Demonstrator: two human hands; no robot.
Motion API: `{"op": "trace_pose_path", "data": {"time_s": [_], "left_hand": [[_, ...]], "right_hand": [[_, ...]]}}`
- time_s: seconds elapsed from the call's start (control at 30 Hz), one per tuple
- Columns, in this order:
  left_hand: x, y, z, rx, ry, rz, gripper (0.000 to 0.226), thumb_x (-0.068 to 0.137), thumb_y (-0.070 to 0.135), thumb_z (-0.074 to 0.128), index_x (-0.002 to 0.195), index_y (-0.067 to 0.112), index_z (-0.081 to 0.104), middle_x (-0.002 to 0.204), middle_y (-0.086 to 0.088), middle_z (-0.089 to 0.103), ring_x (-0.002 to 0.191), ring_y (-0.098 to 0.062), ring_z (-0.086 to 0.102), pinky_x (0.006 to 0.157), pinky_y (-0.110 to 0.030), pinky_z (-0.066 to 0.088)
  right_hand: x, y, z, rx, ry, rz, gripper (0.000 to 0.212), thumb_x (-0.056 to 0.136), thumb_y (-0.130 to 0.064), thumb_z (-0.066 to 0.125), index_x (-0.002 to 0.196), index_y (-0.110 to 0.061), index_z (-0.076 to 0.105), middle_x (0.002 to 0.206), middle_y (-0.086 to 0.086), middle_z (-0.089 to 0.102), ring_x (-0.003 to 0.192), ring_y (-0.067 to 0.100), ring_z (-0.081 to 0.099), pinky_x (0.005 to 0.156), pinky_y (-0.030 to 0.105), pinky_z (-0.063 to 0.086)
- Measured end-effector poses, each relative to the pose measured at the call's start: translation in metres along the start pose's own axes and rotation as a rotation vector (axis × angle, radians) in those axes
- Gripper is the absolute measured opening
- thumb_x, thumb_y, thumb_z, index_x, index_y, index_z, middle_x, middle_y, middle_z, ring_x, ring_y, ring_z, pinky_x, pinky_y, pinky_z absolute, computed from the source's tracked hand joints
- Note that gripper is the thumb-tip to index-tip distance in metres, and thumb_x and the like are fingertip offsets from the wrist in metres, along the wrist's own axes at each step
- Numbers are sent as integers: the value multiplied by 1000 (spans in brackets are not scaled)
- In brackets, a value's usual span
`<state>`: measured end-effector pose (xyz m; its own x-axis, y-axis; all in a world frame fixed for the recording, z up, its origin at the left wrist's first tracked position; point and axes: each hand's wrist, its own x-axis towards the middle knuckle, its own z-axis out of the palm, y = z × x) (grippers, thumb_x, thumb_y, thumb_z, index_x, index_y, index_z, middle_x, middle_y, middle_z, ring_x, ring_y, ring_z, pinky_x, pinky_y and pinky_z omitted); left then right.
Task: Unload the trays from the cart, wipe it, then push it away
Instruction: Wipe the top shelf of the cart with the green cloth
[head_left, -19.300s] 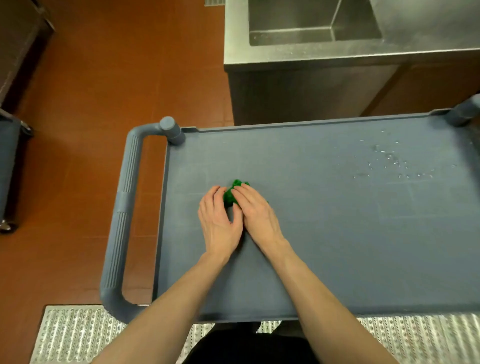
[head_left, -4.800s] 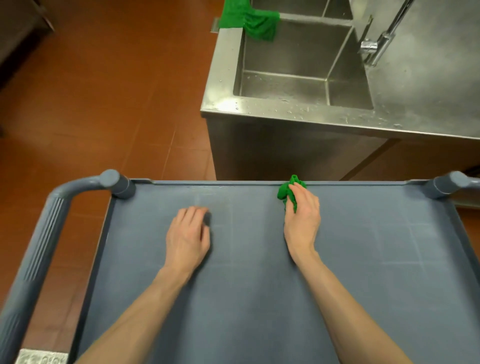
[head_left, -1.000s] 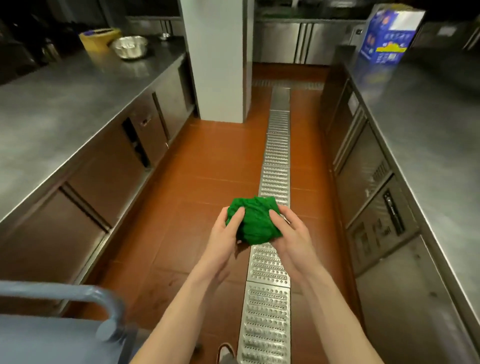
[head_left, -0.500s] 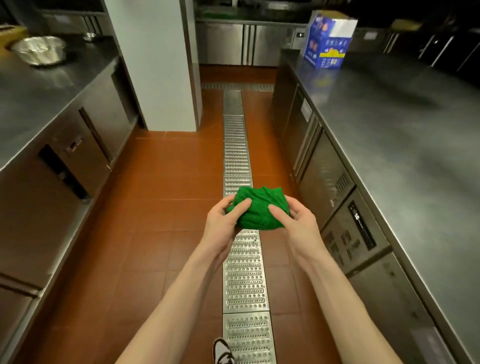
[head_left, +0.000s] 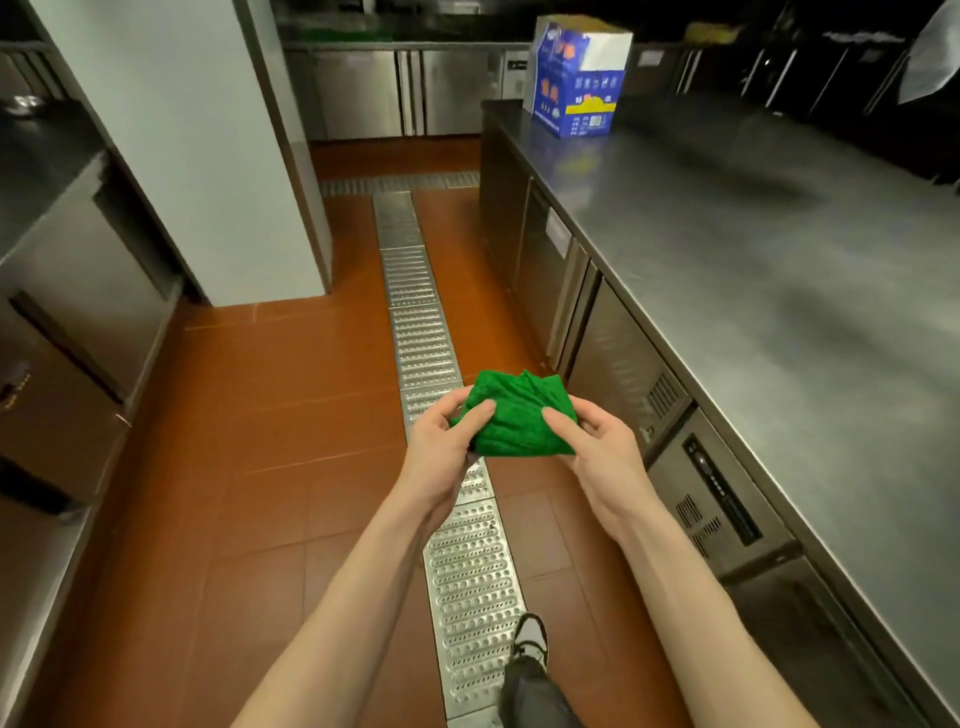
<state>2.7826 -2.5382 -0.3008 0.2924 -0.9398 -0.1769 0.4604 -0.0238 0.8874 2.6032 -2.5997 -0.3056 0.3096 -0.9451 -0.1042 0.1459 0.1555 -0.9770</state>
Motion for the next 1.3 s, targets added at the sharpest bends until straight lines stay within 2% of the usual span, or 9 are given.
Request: {"op": "trace_pose_path", "data": {"time_s": [0.07,0.2,0.4,0.53,0.67,0.9,1.17,1.3], "left_hand": [[32,1,5,4,9,-19,26,103,4,63,128,5,69,123,-21,75,108,-31,75,90,-41,63],[99,9,18,5,-16,-30,24,104,2,60,127,2,68,121,-22,75,103,-28,75,83,-38,64],[213,32,50,-8,-64,-64,24,106,2,57,128,2,66,119,-21,75,98,-24,77,75,-35,64],[290,49,66,7,-46,-45,23,106,4,58,128,4,66,116,-19,76,99,-24,77,79,-37,65],[356,61,71,11,-20,-1,19,104,4,61,120,6,70,112,-17,77,99,-25,77,86,-41,65],[458,70,70,34,19,-12,16,102,6,65,117,6,71,102,-10,81,90,-21,79,69,-32,63],[601,80,68,81,-51,-31,22,103,6,63,125,3,69,112,-15,79,102,-25,77,82,-37,64],[678,94,73,117,-114,-50,22,102,5,65,124,2,69,108,-14,80,100,-26,77,85,-38,65]], "right_hand": [[29,1,-2,-2,36,-12,38,86,-28,80,123,-18,75,122,7,76,120,26,70,110,56,50],[92,-3,-7,-8,103,-53,43,80,-34,83,121,-24,76,122,5,77,121,25,70,109,54,51],[208,-25,-24,-14,118,-71,43,81,-32,82,122,-20,75,119,7,77,118,26,71,108,56,51],[287,-40,-26,15,95,-62,41,88,-22,78,128,-15,71,121,6,77,119,24,71,109,54,51],[352,-53,-24,30,59,-58,28,95,-11,74,123,-17,73,119,7,78,116,23,72,108,52,52],[450,-56,-21,26,79,-16,29,96,-12,74,124,-18,71,118,3,78,115,20,73,106,48,55],[574,-57,-10,14,188,-34,25,96,-13,74,116,-26,73,113,0,80,110,18,75,100,45,58],[636,-60,-4,40,270,-28,25,96,-15,74,119,-23,72,114,1,79,109,20,75,98,43,60]]}}
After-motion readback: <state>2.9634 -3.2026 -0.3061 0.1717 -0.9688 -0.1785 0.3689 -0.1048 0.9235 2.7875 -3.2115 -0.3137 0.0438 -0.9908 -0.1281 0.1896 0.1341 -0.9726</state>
